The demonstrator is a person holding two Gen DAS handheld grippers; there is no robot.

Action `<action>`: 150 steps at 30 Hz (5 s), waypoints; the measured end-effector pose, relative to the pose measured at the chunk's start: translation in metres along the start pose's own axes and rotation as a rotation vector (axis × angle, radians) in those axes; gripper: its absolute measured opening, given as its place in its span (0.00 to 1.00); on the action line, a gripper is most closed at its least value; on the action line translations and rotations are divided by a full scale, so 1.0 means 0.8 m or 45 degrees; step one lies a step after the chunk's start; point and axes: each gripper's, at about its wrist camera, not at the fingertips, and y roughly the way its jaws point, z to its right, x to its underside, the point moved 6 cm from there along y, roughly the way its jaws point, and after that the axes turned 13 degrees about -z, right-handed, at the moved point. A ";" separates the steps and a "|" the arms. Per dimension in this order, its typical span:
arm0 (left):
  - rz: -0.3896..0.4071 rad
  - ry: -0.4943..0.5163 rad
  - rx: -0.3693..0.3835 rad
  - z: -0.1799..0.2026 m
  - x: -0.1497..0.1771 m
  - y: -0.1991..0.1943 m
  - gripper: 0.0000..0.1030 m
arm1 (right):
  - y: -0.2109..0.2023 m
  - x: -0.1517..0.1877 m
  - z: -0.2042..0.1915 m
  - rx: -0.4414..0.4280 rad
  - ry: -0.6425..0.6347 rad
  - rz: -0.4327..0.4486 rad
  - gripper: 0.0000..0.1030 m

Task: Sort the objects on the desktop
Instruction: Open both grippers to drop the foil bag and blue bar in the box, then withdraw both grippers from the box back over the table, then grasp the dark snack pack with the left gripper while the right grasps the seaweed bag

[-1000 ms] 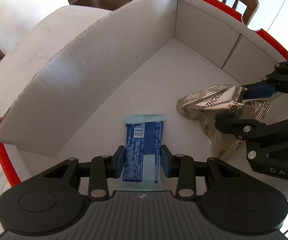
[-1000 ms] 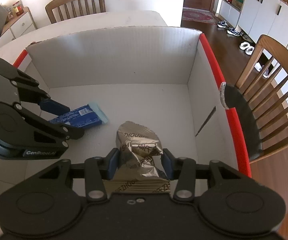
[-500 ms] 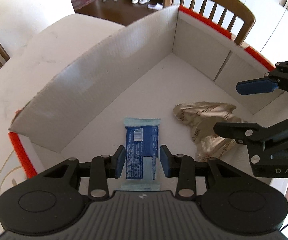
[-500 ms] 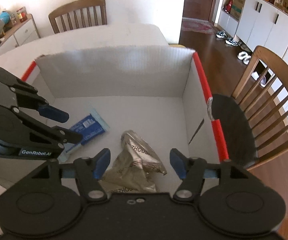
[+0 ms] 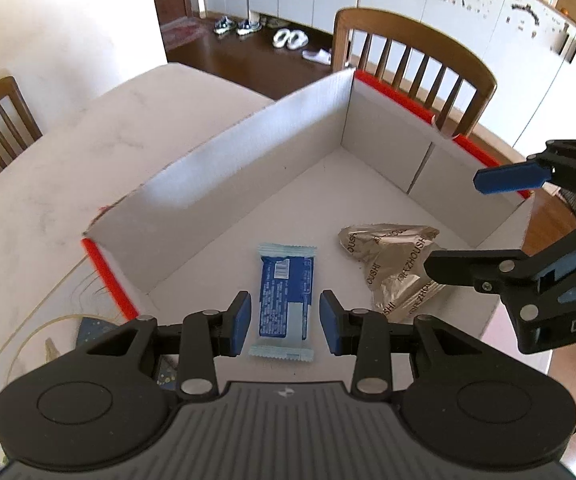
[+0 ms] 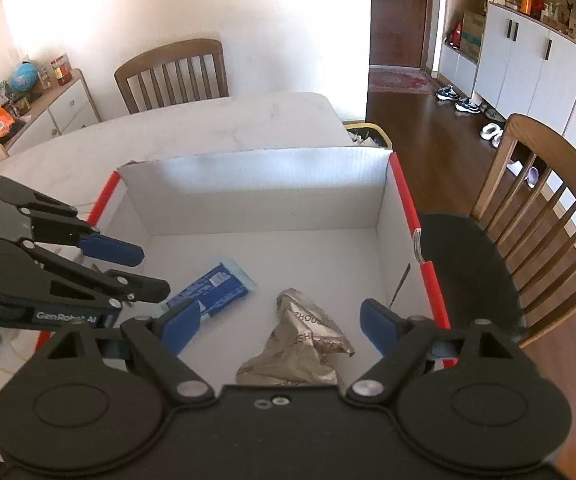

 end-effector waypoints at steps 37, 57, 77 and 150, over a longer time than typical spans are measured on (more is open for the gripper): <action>0.230 -0.178 0.014 -0.063 0.182 -0.127 0.35 | -0.049 0.033 -0.166 -0.048 -0.081 0.101 0.87; 0.260 -0.316 -0.008 -0.155 0.317 -0.149 0.58 | -0.034 0.072 -0.312 -0.146 -0.244 0.077 0.87; 0.284 -0.409 -0.039 -0.219 0.403 -0.145 0.99 | -0.004 0.088 -0.403 -0.202 -0.329 0.003 0.87; 0.238 -0.364 -0.161 -0.302 0.464 -0.046 0.39 | 0.120 0.076 -0.502 -0.202 -0.510 -0.171 0.32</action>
